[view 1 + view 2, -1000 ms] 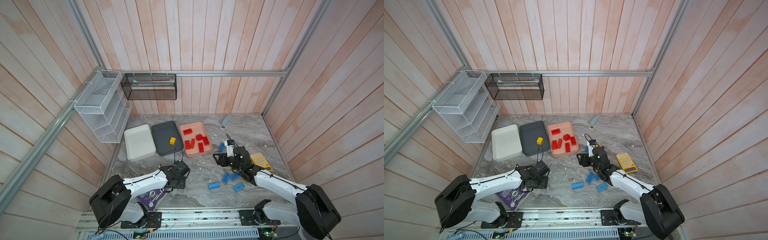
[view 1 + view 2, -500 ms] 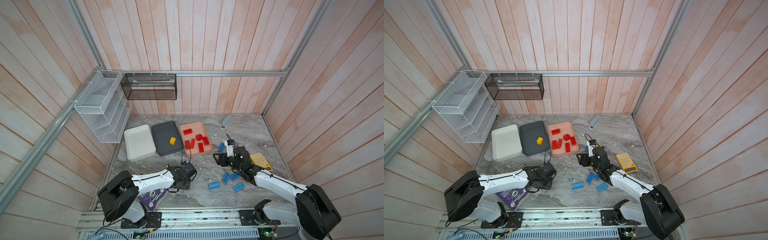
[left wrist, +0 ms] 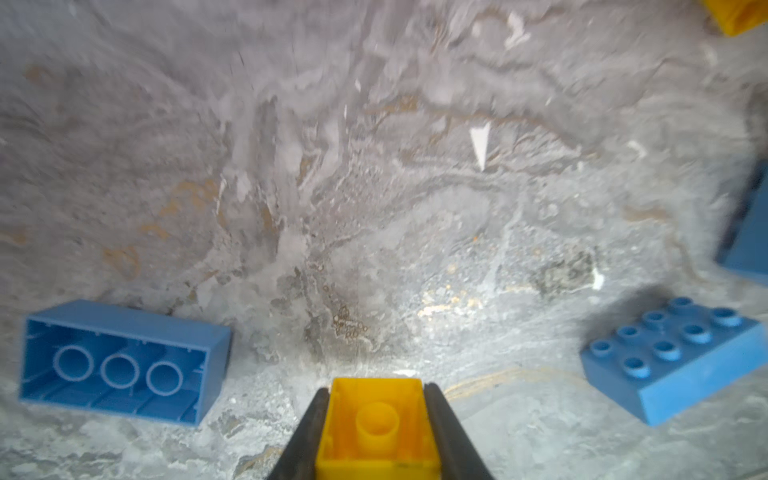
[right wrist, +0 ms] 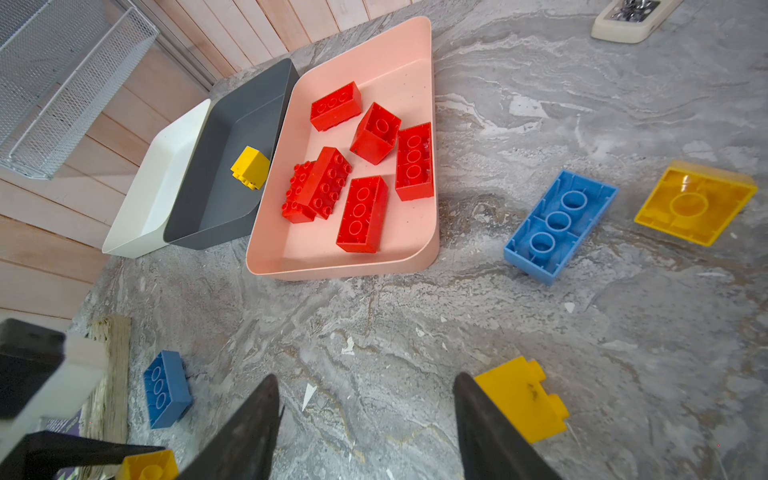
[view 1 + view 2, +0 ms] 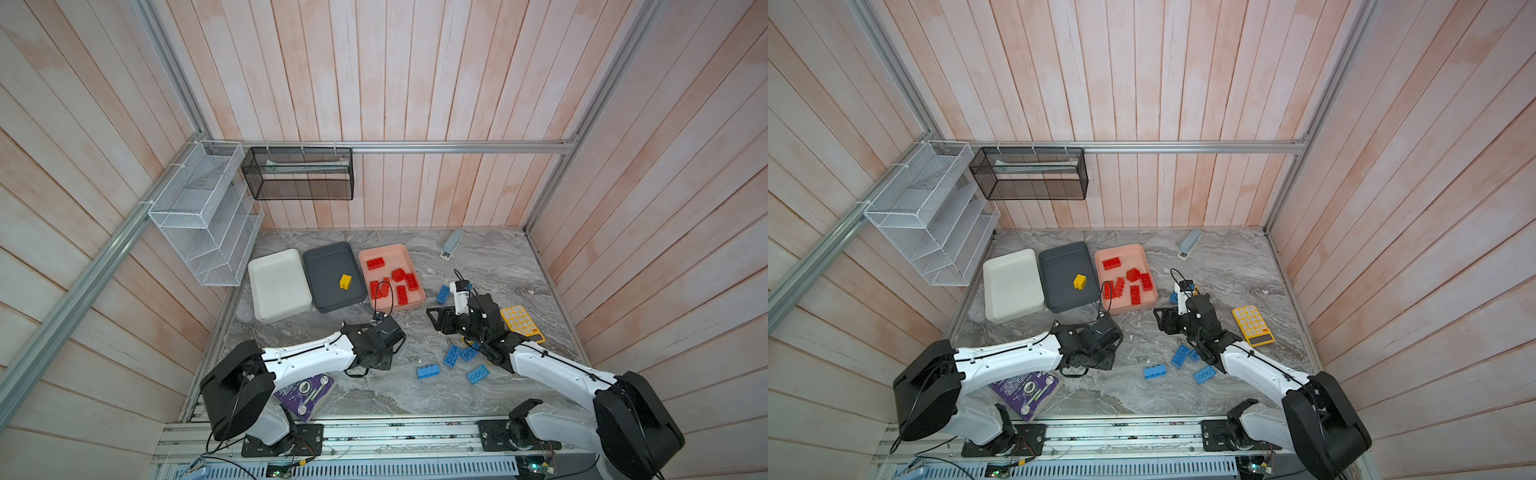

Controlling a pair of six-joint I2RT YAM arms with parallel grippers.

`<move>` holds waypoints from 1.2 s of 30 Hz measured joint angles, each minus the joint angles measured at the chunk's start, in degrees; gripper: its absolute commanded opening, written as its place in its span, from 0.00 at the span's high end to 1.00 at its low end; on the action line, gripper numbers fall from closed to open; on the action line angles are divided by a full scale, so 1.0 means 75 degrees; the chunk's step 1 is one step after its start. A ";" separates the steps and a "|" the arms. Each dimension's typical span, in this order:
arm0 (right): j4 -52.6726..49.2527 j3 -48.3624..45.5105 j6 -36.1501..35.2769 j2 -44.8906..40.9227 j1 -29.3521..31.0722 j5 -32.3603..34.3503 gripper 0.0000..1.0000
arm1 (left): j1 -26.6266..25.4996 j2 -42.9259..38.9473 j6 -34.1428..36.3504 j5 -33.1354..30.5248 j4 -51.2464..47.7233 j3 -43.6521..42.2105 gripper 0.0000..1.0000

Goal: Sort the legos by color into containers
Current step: 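Grasp the yellow brick with the left gripper and lift it, then carry the yellow brick into the gray tray and open the left gripper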

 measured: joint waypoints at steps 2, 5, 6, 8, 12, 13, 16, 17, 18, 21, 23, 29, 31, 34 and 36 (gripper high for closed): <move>0.0000 0.0000 0.0023 -0.0032 0.0000 0.0000 0.33 | 0.0035 0.0000 0.0146 -0.0044 -0.0085 0.0323 0.67; 0.0003 -0.0029 0.0076 -0.0073 -0.0006 0.0003 0.33 | 0.0356 0.0000 0.0417 -0.0052 -0.0175 0.0836 0.67; 0.0003 -0.0041 0.0096 -0.0082 -0.0006 0.0003 0.33 | 0.0522 0.0000 0.0527 -0.0064 -0.0187 0.1000 0.67; 0.0012 -0.0073 0.0134 -0.0108 -0.0006 -0.0003 0.33 | 0.0822 0.0000 0.0711 -0.0099 -0.0189 0.1276 0.66; 0.0157 -0.0236 0.0245 -0.0189 -0.0006 -0.0125 0.33 | 0.1480 0.0009 0.1128 -0.0216 -0.0213 0.1734 0.65; 0.0187 -0.0271 0.0280 -0.0201 -0.0006 -0.0149 0.33 | 0.1638 0.0023 0.1212 -0.0219 -0.0213 0.1824 0.65; 0.0289 -0.0370 0.0370 -0.0230 -0.0006 -0.0221 0.33 | 0.2264 0.0111 0.1475 -0.0216 -0.0163 0.2122 0.65; 0.0294 -0.0399 0.0396 -0.0254 -0.0006 -0.0245 0.33 | 0.2512 0.0169 0.1556 -0.0204 -0.0125 0.2212 0.65; 0.0294 -0.0420 0.0408 -0.0280 -0.0006 -0.0271 0.33 | 0.2780 0.0251 0.1629 -0.0189 -0.0076 0.2308 0.65; 0.0356 -0.0463 0.0478 -0.0373 -0.0006 -0.0303 0.33 | 0.3555 0.0627 0.1792 -0.0108 0.0079 0.2600 0.65; 0.0391 -0.0475 0.0510 -0.0420 -0.0006 -0.0303 0.33 | 0.4030 0.0956 0.1868 -0.0038 0.0175 0.2833 0.65; 0.0420 -0.0498 0.0539 -0.0458 -0.0006 -0.0306 0.33 | 0.5082 0.2078 0.2055 0.0079 0.0309 0.3710 0.65; 0.0423 -0.0501 0.0542 -0.0475 -0.0006 -0.0326 0.33 | 0.5260 0.2352 0.2092 0.0099 0.0344 0.3893 0.65; 0.0423 -0.0513 0.0565 -0.0606 -0.0006 -0.0353 0.33 | 0.5421 0.2702 0.2151 0.0137 0.0382 0.4022 0.64; 0.0434 -0.0516 0.0568 -0.0720 -0.0006 -0.0353 0.33 | 0.5488 0.2943 0.2180 0.0160 0.0405 0.4065 0.64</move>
